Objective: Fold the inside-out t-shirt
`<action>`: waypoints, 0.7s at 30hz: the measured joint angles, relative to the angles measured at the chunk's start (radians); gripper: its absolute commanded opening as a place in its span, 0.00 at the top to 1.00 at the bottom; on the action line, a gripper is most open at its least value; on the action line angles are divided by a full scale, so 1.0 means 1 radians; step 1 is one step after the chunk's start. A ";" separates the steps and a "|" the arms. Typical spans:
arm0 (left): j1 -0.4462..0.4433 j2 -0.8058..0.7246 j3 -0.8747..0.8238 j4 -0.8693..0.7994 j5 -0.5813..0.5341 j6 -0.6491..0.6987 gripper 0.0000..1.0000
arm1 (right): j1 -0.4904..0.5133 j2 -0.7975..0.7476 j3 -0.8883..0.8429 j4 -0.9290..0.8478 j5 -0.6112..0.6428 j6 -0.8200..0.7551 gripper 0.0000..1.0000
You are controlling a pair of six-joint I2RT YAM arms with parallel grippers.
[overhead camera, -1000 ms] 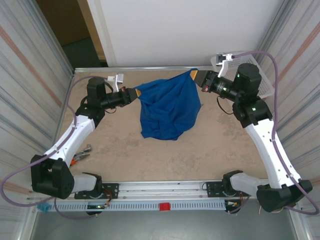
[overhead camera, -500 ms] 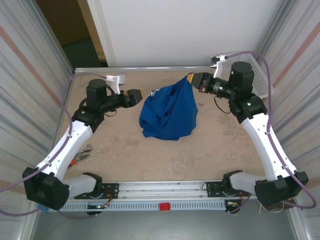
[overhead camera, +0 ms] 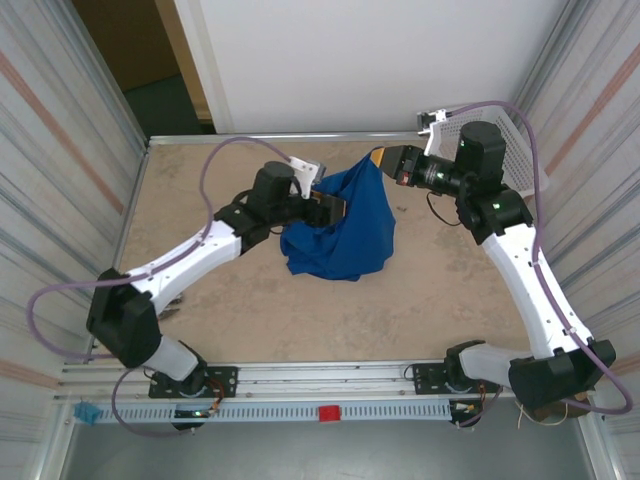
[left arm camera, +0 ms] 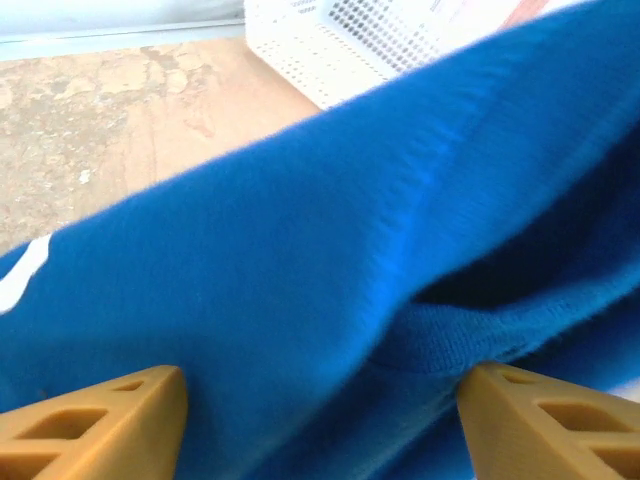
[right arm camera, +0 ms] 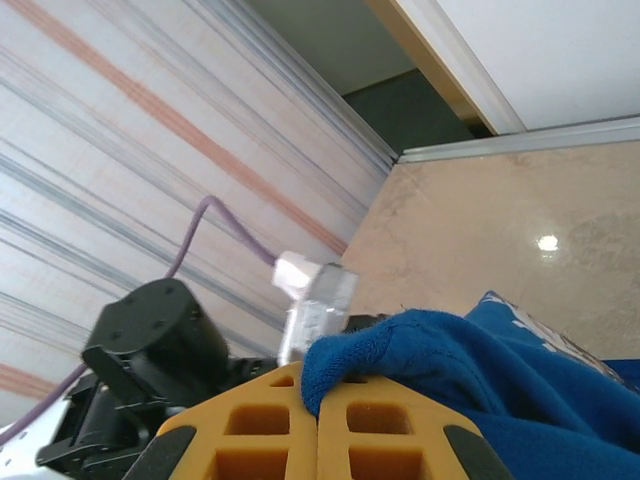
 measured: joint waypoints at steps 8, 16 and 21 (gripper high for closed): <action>0.134 0.080 0.410 -0.172 0.054 0.027 1.00 | -0.221 0.027 0.161 -0.076 0.014 0.026 1.00; 0.185 -0.127 0.685 -0.114 0.266 -0.119 1.00 | -0.268 0.048 0.391 -0.014 -0.028 0.096 1.00; 0.187 -0.246 0.446 -0.052 0.311 -0.187 1.00 | -0.202 -0.098 0.111 0.064 -0.026 0.105 1.00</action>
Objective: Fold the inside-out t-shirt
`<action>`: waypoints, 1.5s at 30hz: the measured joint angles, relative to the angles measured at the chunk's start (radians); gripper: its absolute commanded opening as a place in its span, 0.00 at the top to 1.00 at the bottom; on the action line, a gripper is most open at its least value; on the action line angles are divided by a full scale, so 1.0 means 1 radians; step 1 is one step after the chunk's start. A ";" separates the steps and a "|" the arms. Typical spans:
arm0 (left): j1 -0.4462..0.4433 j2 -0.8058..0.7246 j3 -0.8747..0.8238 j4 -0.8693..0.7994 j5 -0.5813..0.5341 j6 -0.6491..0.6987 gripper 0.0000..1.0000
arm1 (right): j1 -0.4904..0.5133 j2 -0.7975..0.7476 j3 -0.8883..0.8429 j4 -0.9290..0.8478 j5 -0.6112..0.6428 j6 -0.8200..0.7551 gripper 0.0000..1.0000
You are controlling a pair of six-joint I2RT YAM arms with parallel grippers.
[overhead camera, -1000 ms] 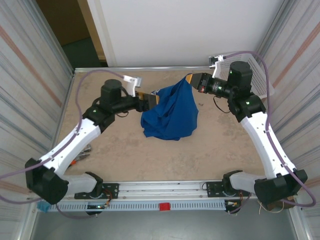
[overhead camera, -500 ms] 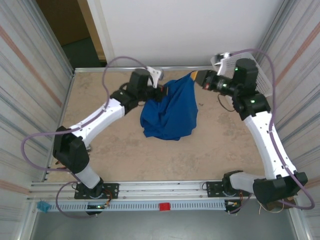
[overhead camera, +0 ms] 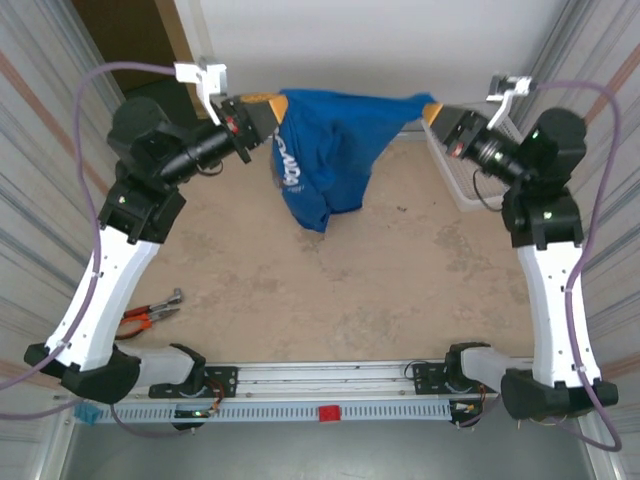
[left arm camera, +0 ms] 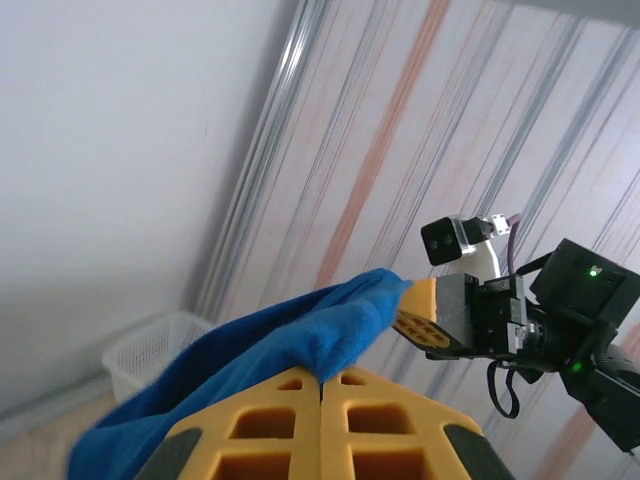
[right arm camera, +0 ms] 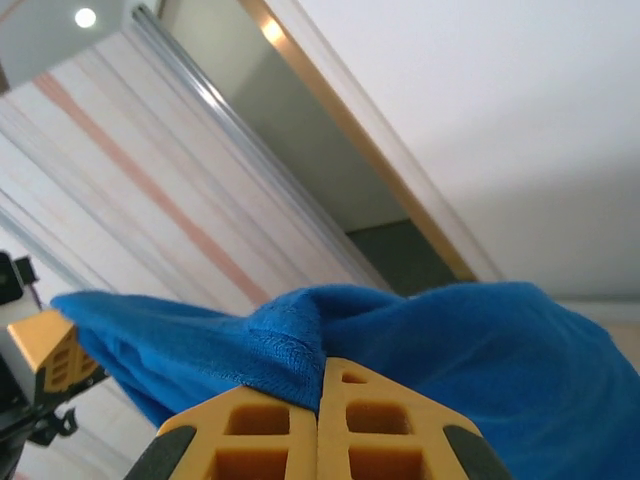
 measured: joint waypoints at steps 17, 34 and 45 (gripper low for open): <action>0.134 0.203 -0.166 -0.099 0.057 -0.029 0.46 | 0.072 -0.048 -0.404 0.041 0.220 0.033 1.00; -0.179 0.161 -0.701 -0.111 -0.294 0.000 0.33 | 0.136 -0.001 -0.631 -0.121 0.502 -0.098 0.33; -0.430 0.384 -0.562 -0.083 -0.676 0.204 0.29 | 0.293 -0.233 -0.828 -0.224 0.587 -0.058 0.32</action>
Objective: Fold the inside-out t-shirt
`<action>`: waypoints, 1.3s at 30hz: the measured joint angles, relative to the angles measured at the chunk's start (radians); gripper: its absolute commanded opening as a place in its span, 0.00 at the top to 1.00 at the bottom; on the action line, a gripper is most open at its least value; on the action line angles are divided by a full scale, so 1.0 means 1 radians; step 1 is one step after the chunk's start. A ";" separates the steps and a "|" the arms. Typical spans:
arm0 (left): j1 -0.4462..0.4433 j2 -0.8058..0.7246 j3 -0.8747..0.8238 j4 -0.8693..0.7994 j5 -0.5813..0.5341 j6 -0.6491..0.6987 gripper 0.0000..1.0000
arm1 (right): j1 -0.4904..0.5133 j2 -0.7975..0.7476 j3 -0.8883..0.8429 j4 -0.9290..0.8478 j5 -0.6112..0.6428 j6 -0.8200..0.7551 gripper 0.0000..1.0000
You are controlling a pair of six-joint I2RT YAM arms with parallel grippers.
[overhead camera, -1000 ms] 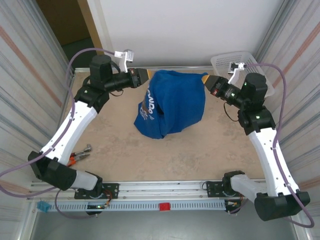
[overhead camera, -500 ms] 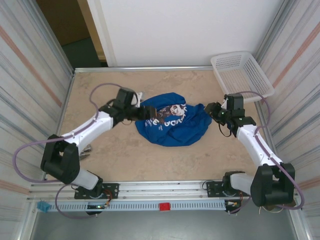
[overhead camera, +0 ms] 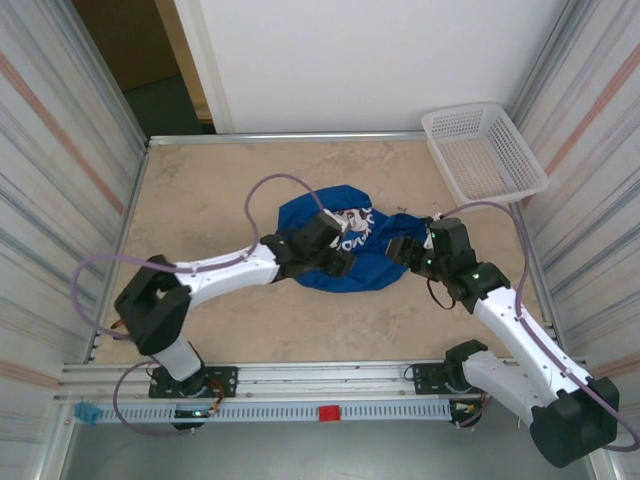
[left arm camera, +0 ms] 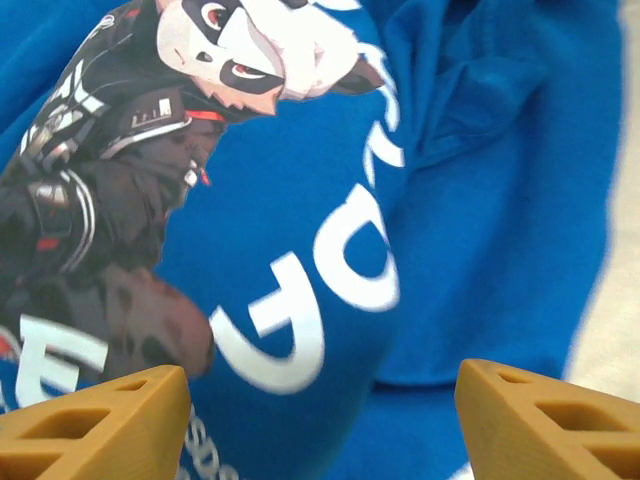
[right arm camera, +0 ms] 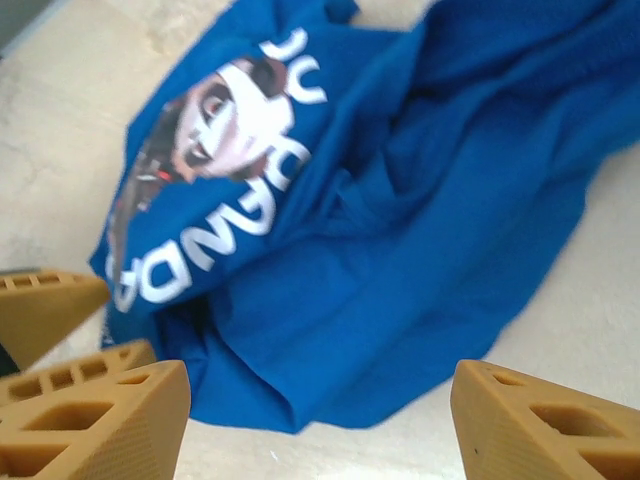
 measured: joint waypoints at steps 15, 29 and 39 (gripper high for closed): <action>0.272 -0.018 0.095 -0.044 0.217 -0.061 1.00 | 0.187 0.322 0.060 0.113 0.002 0.049 0.29; 0.341 -0.180 -0.025 0.008 0.490 -0.193 1.00 | 0.287 0.811 0.442 0.236 0.088 0.027 0.26; 0.409 -0.189 -0.056 0.023 0.492 -0.294 1.00 | 0.282 0.992 0.510 0.245 0.114 0.012 1.00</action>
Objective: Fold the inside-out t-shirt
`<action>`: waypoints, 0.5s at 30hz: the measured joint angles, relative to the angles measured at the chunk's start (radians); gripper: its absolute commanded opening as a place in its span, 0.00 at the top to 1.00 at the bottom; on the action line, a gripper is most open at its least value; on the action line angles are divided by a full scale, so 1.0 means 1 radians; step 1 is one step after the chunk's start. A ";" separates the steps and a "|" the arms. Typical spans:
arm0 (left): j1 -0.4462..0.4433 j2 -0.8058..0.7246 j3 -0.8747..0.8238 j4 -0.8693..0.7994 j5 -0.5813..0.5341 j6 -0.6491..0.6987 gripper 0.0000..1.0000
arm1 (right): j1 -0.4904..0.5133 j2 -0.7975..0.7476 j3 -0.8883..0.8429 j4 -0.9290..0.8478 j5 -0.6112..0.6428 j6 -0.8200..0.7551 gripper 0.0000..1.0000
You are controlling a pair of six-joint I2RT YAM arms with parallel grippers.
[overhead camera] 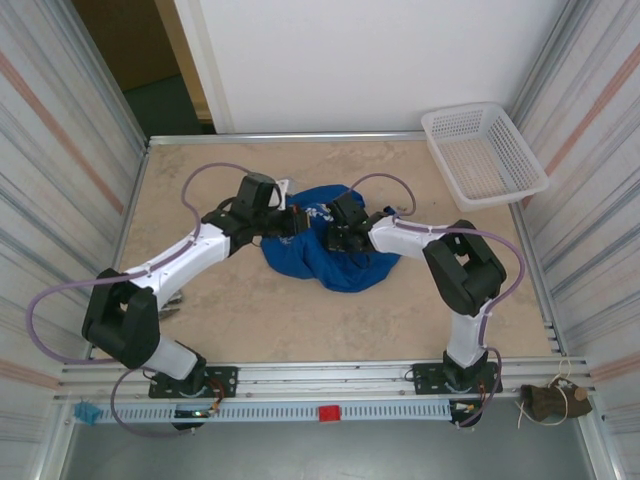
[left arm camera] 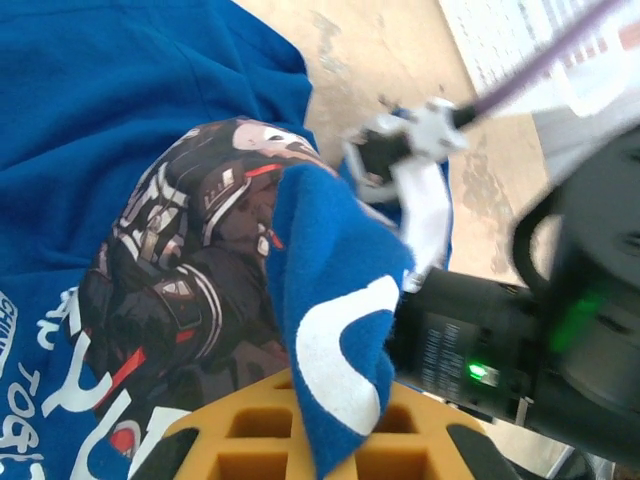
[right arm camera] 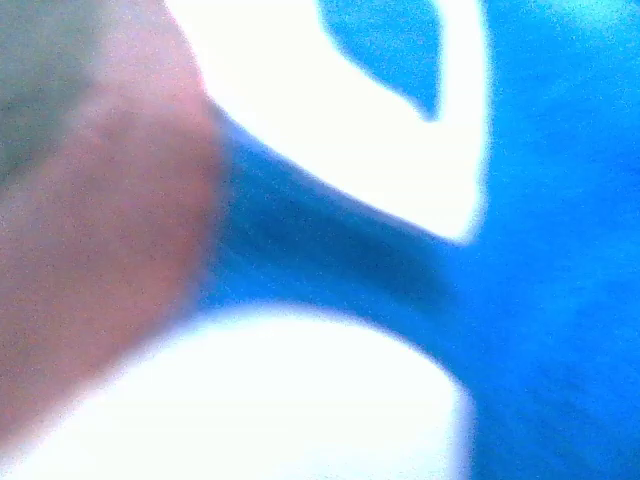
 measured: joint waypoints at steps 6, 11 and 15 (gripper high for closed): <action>0.153 0.020 -0.034 0.011 0.006 -0.041 1.00 | -0.070 -0.246 -0.073 0.012 -0.202 -0.074 1.00; 0.183 0.128 -0.014 0.045 0.051 -0.036 0.97 | -0.140 -0.513 -0.108 0.067 -0.439 -0.097 1.00; 0.159 0.206 0.039 0.057 0.098 -0.014 0.63 | -0.167 -0.607 -0.196 0.150 -0.613 -0.085 1.00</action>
